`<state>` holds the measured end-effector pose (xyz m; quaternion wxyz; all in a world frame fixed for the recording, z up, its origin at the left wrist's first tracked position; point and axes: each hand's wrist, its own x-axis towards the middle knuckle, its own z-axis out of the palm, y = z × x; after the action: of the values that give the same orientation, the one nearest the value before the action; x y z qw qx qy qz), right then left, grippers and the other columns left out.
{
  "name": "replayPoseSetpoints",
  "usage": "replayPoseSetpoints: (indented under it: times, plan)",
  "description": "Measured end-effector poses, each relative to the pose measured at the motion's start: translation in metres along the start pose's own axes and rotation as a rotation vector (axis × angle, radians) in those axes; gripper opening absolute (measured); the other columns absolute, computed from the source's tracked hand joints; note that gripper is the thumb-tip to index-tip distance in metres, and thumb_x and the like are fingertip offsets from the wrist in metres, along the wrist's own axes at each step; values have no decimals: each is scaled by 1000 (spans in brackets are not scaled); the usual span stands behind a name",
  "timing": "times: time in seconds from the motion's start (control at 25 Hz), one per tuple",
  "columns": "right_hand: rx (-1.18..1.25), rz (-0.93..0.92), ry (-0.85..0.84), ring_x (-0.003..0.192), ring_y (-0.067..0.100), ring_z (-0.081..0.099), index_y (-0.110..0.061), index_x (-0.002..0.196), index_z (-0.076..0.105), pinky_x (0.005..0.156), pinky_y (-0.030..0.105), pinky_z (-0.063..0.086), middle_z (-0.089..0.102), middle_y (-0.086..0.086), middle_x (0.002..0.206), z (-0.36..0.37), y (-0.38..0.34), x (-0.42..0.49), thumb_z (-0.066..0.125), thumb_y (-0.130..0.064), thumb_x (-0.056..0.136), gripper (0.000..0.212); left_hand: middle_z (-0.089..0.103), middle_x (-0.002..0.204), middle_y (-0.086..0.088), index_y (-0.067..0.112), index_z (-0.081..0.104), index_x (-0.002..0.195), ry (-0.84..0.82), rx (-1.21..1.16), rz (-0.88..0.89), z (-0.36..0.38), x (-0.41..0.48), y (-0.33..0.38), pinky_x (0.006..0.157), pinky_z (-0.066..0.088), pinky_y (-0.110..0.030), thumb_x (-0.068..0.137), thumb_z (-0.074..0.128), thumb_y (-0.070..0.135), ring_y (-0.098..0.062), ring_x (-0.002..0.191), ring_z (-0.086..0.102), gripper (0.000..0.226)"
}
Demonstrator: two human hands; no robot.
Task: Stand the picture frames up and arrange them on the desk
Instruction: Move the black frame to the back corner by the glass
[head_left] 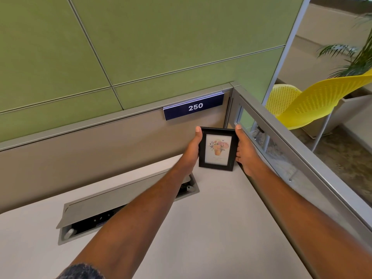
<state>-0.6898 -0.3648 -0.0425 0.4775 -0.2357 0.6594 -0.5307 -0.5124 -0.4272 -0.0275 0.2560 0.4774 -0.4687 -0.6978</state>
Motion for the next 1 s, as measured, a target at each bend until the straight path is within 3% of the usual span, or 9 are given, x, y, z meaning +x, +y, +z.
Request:
replayPoseSetpoints:
  times: [0.08,0.2,0.32,0.44,0.6,0.72,0.84,1.0]
  plan:
    - [6,-1,1,84,8,81,-41,106,75,74,32,52,84,-13,94,1,2,2,53,-95,77,65,77,84,21,38,68,101,-3,-1,10,-1,3,-2,56,58,-11,109,24,69,10,66,76,54]
    - [11,12,19,94,12,79,-40,109,75,74,34,53,85,-12,97,3,4,6,52,-94,78,66,78,81,24,39,67,104,-29,-9,6,-3,5,-4,55,56,-6,109,23,68,12,68,75,53]
    - [-5,10,22,95,11,76,-40,106,74,74,33,52,84,-16,91,3,3,5,49,-94,80,65,79,80,31,43,65,107,-44,26,22,-6,8,-7,64,56,-8,108,22,71,16,74,74,52]
    - [-29,-24,-1,81,4,79,-43,101,71,73,30,53,82,-20,82,2,2,1,46,-94,82,60,75,103,26,43,65,112,-10,67,45,-6,6,-10,94,48,-22,106,26,74,9,92,71,50]
    - [-122,-78,12,97,6,77,-43,97,78,89,33,57,82,-16,96,-1,4,-13,47,-87,89,54,69,131,14,46,64,113,50,101,68,-2,-11,-10,110,35,-34,109,27,70,-3,117,61,44]
    - [-284,-179,58,84,-6,75,-45,86,80,68,16,54,79,-24,84,-3,5,-37,41,-89,90,59,56,158,0,32,57,147,167,103,110,-6,-32,-11,120,33,-40,109,31,69,-17,143,49,59]
    - [-417,-233,185,94,3,72,-27,101,71,67,22,49,76,-16,96,-9,16,-67,36,-96,84,79,55,154,4,28,48,158,294,82,171,-8,-67,-14,110,36,-34,109,40,66,-14,140,48,62]
    - [-532,-272,125,133,24,60,-19,147,57,101,40,50,63,3,146,-14,42,-114,40,-91,88,94,58,150,11,30,53,155,323,57,250,-4,-128,-26,112,39,-32,109,46,60,-12,139,52,56]
